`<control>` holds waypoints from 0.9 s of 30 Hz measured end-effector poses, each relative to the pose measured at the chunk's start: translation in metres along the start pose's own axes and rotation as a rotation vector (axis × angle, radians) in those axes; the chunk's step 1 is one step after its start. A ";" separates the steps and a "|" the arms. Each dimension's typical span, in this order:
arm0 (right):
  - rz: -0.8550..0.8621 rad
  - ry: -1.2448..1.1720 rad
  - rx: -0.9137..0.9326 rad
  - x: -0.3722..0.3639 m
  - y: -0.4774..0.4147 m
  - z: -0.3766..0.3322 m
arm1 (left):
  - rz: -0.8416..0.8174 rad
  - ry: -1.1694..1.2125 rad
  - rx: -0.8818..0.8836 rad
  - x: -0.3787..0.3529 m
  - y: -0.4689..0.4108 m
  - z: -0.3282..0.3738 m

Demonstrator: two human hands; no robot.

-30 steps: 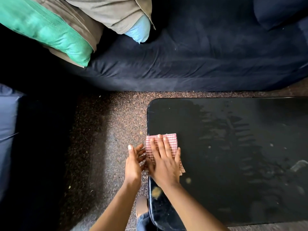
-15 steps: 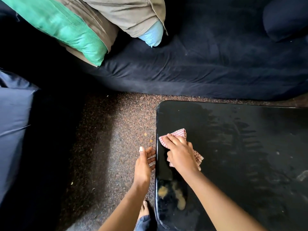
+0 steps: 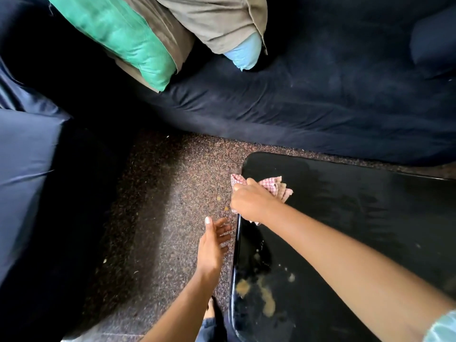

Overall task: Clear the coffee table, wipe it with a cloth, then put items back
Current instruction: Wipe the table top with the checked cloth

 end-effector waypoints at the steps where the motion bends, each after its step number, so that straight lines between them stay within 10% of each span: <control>1: -0.010 -0.084 0.000 -0.004 0.006 -0.006 | 0.020 0.006 -0.008 0.001 0.000 0.001; 8: 0.445 -0.542 -0.598 -0.054 0.048 0.020 | 0.020 -0.023 -0.008 0.000 0.003 0.002; 14: 0.412 -0.452 -0.356 -0.098 0.063 -0.027 | -0.043 -0.024 -0.024 -0.007 0.012 0.000; 22: 0.455 -0.407 -0.822 -0.150 0.097 -0.052 | -0.114 -0.038 -0.006 -0.004 0.013 -0.008; 27: 0.440 -0.311 -0.650 -0.143 0.061 -0.073 | -0.127 -0.083 -0.040 0.000 0.014 -0.014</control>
Point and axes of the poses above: each hand's wrist, its own y-axis away from the middle knuckle, its own x-axis out of the back of the hand, z = x × y, the point moved 1 cm from there along -y, towards the middle knuckle, and after that the axes turned 6 degrees about x, right-handed, at the moved point
